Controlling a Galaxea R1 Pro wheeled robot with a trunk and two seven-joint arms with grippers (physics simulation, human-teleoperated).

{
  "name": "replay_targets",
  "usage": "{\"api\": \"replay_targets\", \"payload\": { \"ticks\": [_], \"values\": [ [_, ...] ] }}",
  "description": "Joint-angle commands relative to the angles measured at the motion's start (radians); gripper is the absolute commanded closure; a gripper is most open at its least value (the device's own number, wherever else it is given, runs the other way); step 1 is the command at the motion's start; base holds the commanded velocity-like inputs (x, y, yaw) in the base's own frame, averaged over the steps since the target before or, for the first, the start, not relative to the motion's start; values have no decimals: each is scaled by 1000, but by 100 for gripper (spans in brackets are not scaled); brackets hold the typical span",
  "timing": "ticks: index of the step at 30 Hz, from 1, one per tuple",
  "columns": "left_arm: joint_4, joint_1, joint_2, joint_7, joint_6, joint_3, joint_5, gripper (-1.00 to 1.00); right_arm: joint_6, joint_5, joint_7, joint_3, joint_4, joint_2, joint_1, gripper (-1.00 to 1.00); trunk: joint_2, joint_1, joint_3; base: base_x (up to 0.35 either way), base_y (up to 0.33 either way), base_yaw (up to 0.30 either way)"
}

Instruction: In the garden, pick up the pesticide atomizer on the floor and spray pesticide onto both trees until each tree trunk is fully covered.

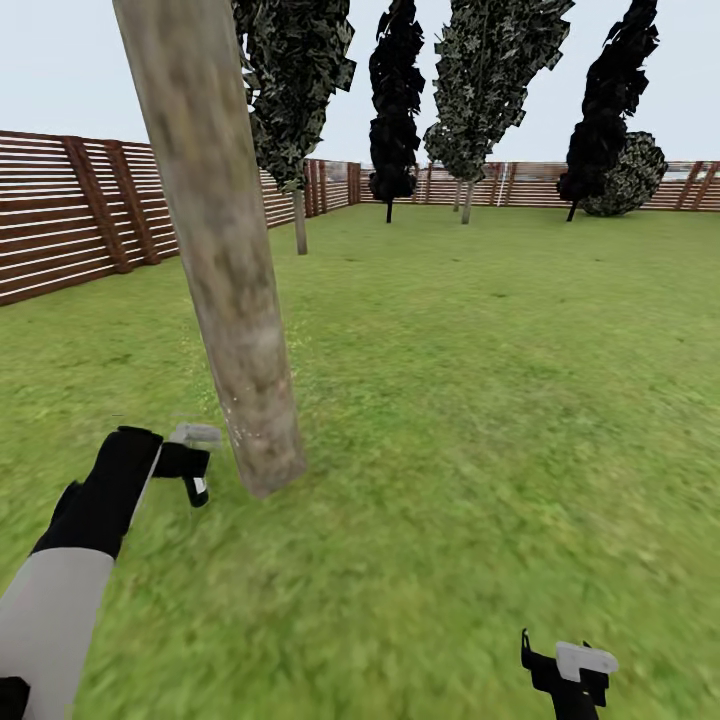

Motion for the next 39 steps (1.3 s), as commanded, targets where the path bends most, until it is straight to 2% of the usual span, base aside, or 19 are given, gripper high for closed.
{"api": "replay_targets", "payload": {
  "ticks": [1,3,4,6,8,9,11,14,22,33,39],
  "values": [
    [0,-18,9,-1,4,0,4,100,0,0,0,0,0,0,0,-100,0,0,0,0,0,0],
    [4,-69,35,-3,12,0,6,100,0,0,0,0,0,0,0,-100,0,0,0,0,0,0],
    [4,-81,40,-3,13,0,5,100,0,0,0,0,0,0,0,-100,0,0,0,0,0,0],
    [-1,-87,34,-6,14,-4,5,100,0,0,0,0,0,0,0,-100,0,0,0,0,0,0],
    [-1,-102,38,-82,14,-32,3,100,0,0,0,0,0,0,0,-100,0,0,0,0,0,0],
    [2,-109,45,-111,13,-42,0,100,0,0,0,0,0,0,0,-100,0,0,0,0,0,14],
    [1,-106,77,-131,13,-49,-4,100,0,0,0,0,0,0,0,-100,0,0,0,0,0,132],
    [-6,-101,90,-134,13,-50,-5,100,0,0,0,0,0,0,0,-100,0,0,0,14,-2,189],
    [-10,-100,90,-135,13,-52,-7,100,0,0,0,1,0,0,0,-100,0,0,0,138,-181,12],
    [-11,-100,88,-135,12,-52,-9,100,0,0,0,2,0,0,0,-100,0,0,0,-64,-276,262],
    [-11,-99,86,-135,12,-53,-9,100,0,0,0,1,0,0,0,-100,0,0,0,0,-276,38]
  ]
}}
